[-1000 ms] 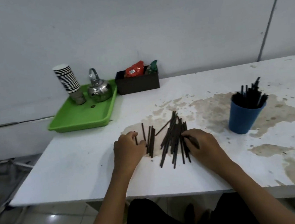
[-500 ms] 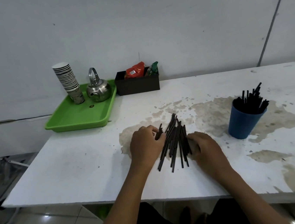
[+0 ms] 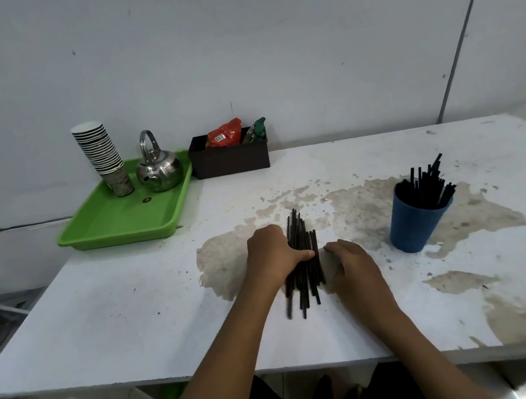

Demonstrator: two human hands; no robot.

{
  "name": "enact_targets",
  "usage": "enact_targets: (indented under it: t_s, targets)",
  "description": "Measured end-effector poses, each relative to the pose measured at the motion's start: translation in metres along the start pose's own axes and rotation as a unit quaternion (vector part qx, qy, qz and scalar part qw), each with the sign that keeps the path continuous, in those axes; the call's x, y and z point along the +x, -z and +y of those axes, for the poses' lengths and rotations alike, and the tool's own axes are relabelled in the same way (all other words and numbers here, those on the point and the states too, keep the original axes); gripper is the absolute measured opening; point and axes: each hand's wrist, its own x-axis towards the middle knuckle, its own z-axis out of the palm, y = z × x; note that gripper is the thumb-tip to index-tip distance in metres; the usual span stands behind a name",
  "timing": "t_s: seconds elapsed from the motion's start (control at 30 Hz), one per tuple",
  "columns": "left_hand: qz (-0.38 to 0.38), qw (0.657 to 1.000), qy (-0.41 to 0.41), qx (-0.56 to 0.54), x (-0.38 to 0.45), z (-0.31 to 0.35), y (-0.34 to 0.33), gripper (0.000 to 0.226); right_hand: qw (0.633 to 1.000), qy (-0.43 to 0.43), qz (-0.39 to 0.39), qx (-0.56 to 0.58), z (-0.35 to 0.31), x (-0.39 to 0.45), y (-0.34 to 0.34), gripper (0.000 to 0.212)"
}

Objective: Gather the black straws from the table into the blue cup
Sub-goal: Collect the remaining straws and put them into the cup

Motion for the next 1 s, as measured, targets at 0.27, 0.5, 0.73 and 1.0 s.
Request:
enact_targets:
  t_s: [0.27,0.5,0.73,1.0]
  targets:
    - [-0.067,0.994,0.036,-0.074,0.015,0.003,0.001,0.049,1.000,-0.016,-0.022,0.007,0.002,0.001,0.001,0.057]
    - [-0.076,0.985,0.055,-0.141,0.017,-0.005,0.002,0.033,0.999,-0.016,0.001,0.029,0.000,0.000,0.002,0.041]
    - [-0.087,0.983,0.041,-0.156,0.014,-0.016,0.007,0.034,0.999,-0.020,-0.010,0.046,-0.006,-0.001,0.006,0.042]
    - [-0.136,0.959,0.041,-0.246,0.014,-0.029,0.014,0.020,0.998,-0.028,-0.017,0.057,-0.010,-0.002,0.007,0.055]
